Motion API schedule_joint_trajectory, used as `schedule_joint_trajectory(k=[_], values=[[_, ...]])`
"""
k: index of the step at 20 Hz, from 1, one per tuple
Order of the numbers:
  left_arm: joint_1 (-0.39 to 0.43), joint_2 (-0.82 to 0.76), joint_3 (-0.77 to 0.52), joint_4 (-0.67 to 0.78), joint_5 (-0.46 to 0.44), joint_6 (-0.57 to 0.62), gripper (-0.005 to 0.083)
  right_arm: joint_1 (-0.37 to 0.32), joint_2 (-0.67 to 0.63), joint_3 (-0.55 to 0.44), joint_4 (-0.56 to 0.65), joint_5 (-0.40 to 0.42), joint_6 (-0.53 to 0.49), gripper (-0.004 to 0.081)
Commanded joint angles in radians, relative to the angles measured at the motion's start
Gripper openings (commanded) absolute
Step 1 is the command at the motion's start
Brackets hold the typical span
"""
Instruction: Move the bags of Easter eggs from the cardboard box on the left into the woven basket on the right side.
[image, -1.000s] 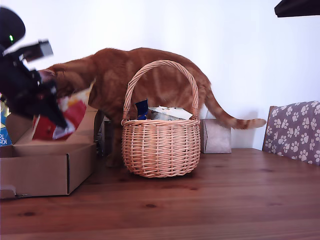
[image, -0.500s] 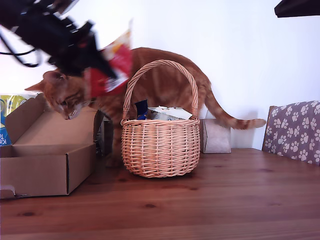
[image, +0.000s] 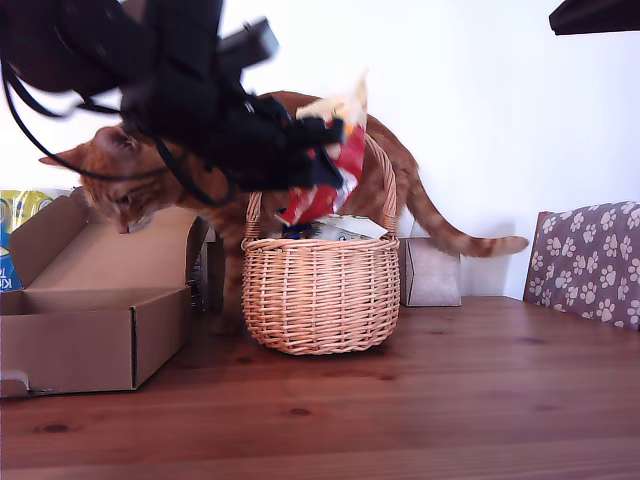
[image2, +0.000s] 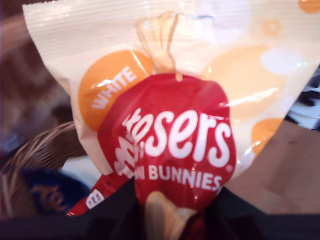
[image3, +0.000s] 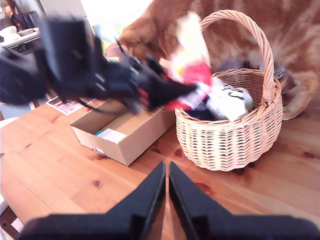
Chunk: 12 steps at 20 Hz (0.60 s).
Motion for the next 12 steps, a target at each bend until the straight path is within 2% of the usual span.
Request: schedule_joint_trajectory(k=[1,7,9,12], values=[[-0.006,0.047,0.015,0.029,-0.058,-0.011,0.0163,0.005,0.003,-0.003,-0.002,-0.004,-0.001,-0.0012],[-0.006,0.159,0.134,0.021,-0.127,-0.012,0.0162,0.005,0.003,-0.003,-0.015,-0.004,-0.002,-0.0012],[0.000,0.169,0.165,-0.021,-0.163,-0.015,0.0162,0.005,0.003,-0.003,-0.015,-0.004,-0.002,-0.0012],[0.021,0.186,0.190,-0.083,-0.165,-0.034,0.0162,0.005,0.003,-0.003,-0.011,-0.004,-0.002,-0.0012]])
